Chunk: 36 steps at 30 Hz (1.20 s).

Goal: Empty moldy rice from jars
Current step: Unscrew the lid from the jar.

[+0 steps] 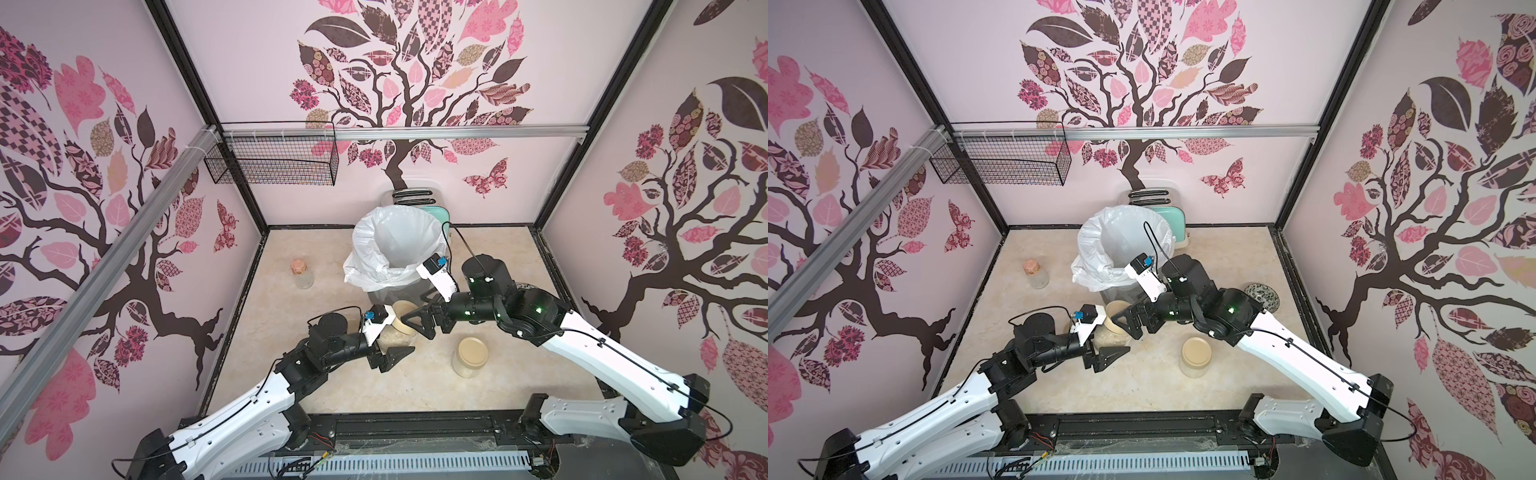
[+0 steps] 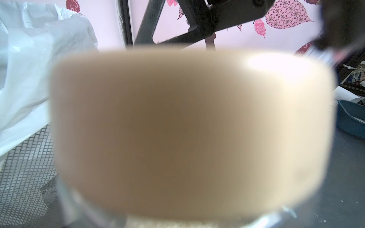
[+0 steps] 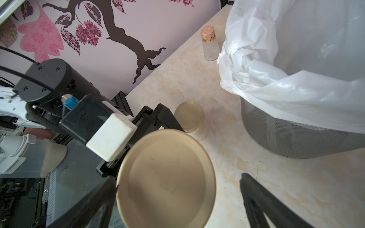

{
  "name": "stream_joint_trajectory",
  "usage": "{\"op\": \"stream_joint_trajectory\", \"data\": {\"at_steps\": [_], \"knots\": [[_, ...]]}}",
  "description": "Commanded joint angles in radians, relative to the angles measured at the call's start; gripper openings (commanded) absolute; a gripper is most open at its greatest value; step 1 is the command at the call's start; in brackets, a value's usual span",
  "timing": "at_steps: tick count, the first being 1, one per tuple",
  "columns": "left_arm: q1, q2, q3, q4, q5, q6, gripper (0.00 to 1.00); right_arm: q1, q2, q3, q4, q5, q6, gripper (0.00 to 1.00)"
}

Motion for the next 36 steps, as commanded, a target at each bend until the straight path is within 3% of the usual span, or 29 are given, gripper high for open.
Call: {"op": "stream_joint_trajectory", "data": {"at_steps": [1,23,27,32,36], "knots": [[0.006,-0.005,0.022,0.114,-0.001,0.004,0.51,0.001,-0.004,-0.008,0.004,-0.005,0.030,0.99],[0.010,-0.003,0.016,0.123,0.005,-0.003,0.51,0.012,0.032,-0.026,0.042,-0.079,0.033,0.98],[0.011,0.001,0.015,0.122,0.009,-0.001,0.51,0.013,0.042,-0.025,0.043,-0.085,0.016,0.88],[0.011,0.001,0.017,0.122,0.014,-0.003,0.50,0.014,0.047,-0.030,0.053,-0.108,-0.015,0.64],[0.012,-0.006,0.017,0.123,0.017,-0.005,0.50,0.012,0.037,-0.054,0.066,-0.137,-0.092,0.62]]}}
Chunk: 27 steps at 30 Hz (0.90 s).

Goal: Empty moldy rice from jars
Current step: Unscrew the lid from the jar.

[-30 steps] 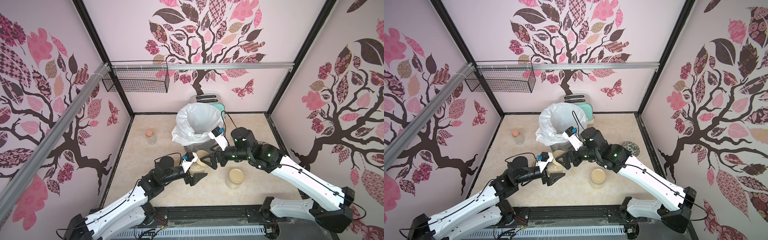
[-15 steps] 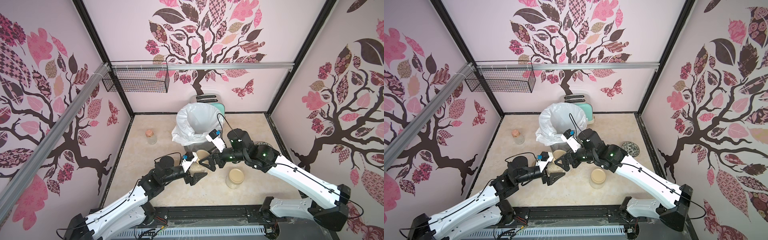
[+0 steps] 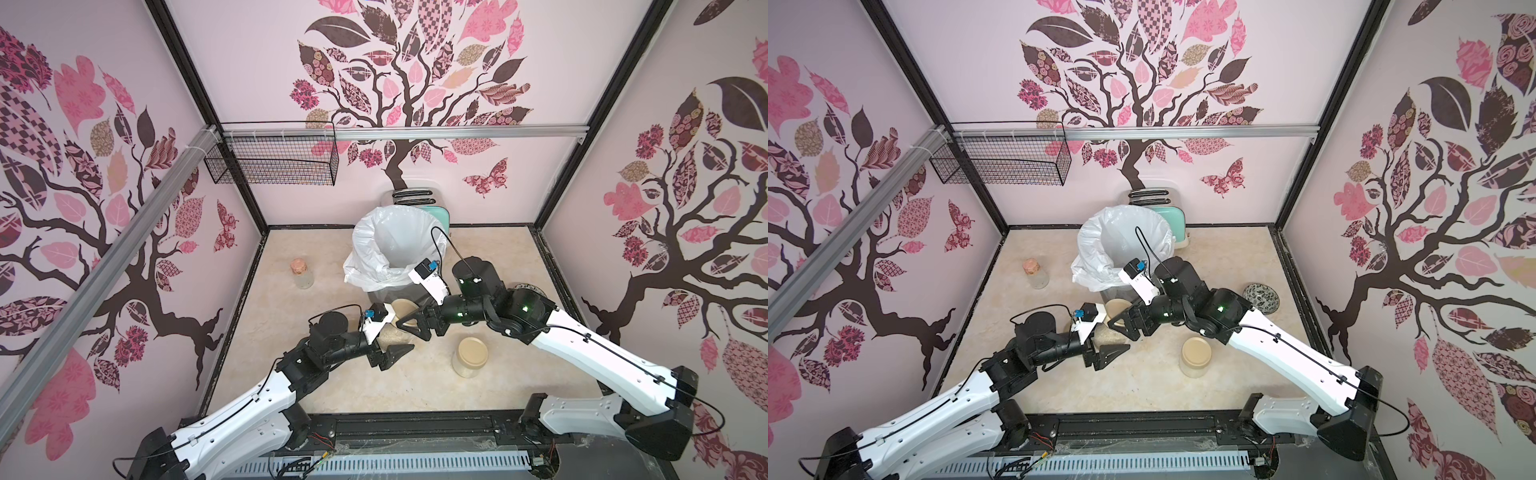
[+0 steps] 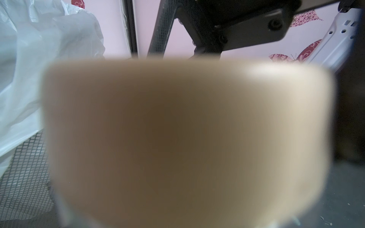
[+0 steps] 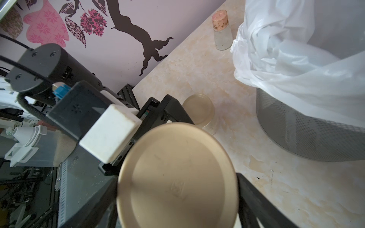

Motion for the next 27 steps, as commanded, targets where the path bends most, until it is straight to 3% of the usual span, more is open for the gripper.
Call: {"op": "stream_joint_trajectory", "data": {"at_steps": [1,7,13,20,27], "knots": [[0.001,-0.021,0.014,0.119,0.024,-0.007,0.50,0.007,-0.005,-0.025,0.028,-0.084,-0.109,0.63],[0.004,-0.033,0.015,0.121,0.030,-0.017,0.50,-0.025,-0.020,-0.109,0.111,-0.304,-0.288,0.66],[0.010,-0.038,0.017,0.117,0.037,-0.020,0.50,-0.135,-0.018,-0.142,0.207,-0.535,-0.343,0.62],[0.018,-0.031,0.025,0.120,0.051,-0.020,0.50,-0.140,0.037,-0.087,0.089,-0.597,-0.543,0.63],[0.024,-0.027,0.028,0.122,0.062,-0.021,0.50,-0.143,0.066,-0.075,0.046,-0.643,-0.643,0.64]]}}
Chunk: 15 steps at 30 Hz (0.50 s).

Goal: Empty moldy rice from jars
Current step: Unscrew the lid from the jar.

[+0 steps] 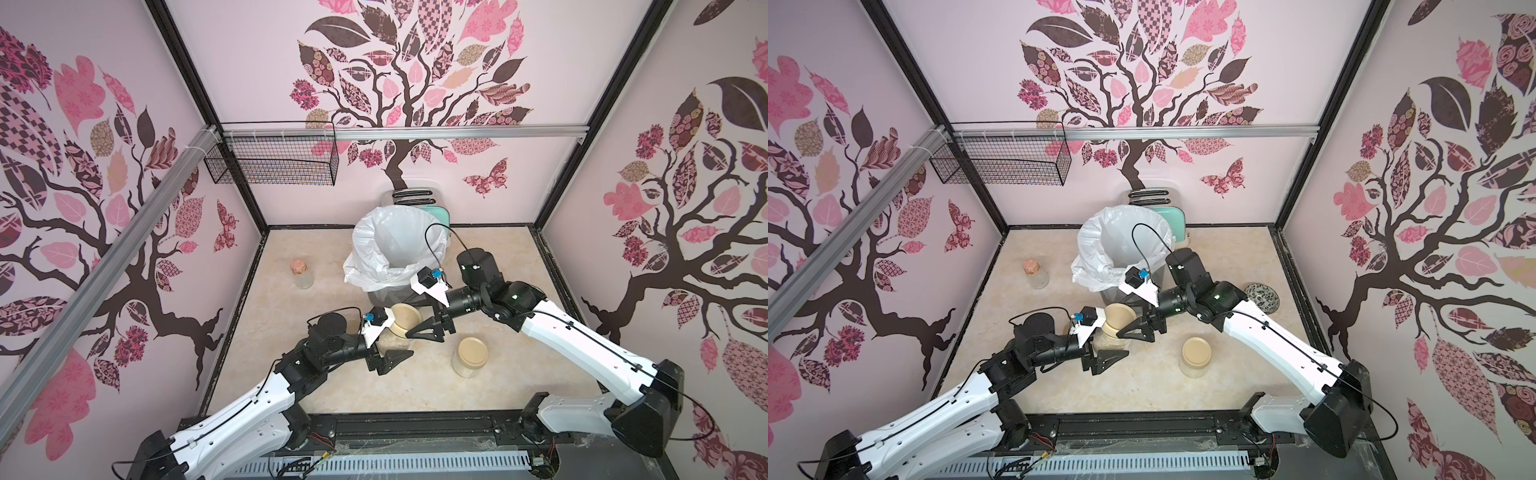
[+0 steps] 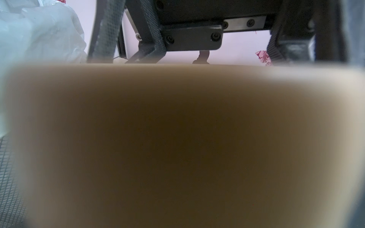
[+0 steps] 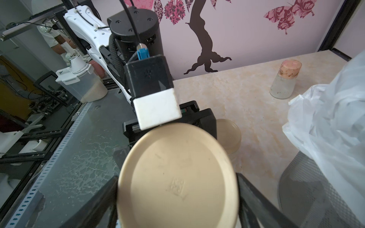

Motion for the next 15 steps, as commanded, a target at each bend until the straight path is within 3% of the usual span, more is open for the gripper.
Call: {"op": "stream_joint_trajectory", "data": {"at_steps": [1,15], "knots": [[0.011,-0.013,0.040,0.135,-0.017,-0.034,0.50,0.030,0.010,0.013,-0.085,-0.104,-0.104,0.64],[0.015,-0.026,0.030,0.134,-0.016,-0.040,0.50,-0.017,-0.041,0.028,-0.044,-0.112,-0.090,0.63]]}}
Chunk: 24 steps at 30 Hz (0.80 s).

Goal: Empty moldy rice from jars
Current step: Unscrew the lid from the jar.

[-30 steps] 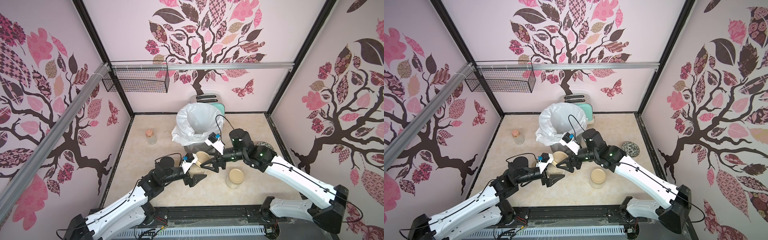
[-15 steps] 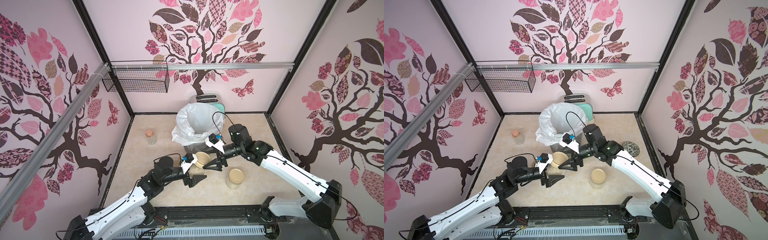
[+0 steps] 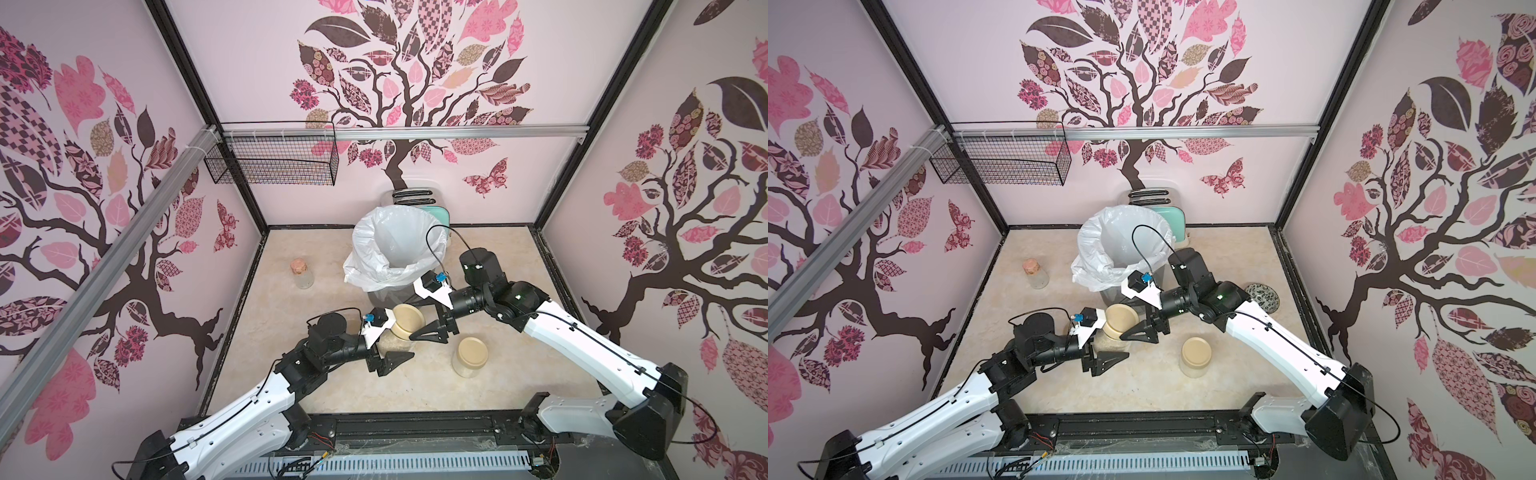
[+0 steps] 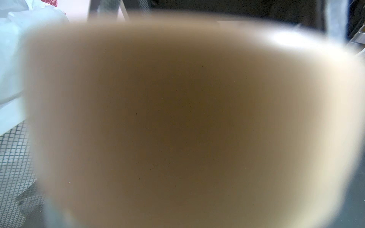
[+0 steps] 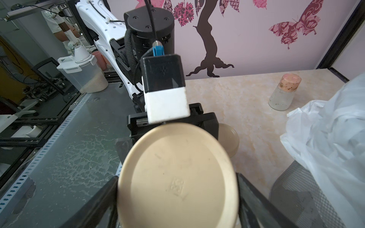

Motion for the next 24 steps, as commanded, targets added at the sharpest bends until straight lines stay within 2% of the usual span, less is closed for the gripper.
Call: {"op": "stream_joint_trajectory", "data": {"at_steps": [1,11,24], "knots": [[0.015,-0.027,0.029,0.118,-0.043,-0.034,0.50,-0.003,-0.022,0.029,-0.022,-0.085,-0.001,0.63],[0.015,-0.032,0.026,0.109,-0.040,-0.033,0.50,-0.047,-0.029,0.028,0.076,-0.157,0.080,0.62],[0.015,-0.033,0.024,0.108,-0.041,-0.030,0.50,-0.118,-0.041,0.049,0.083,-0.139,0.121,0.60]]}}
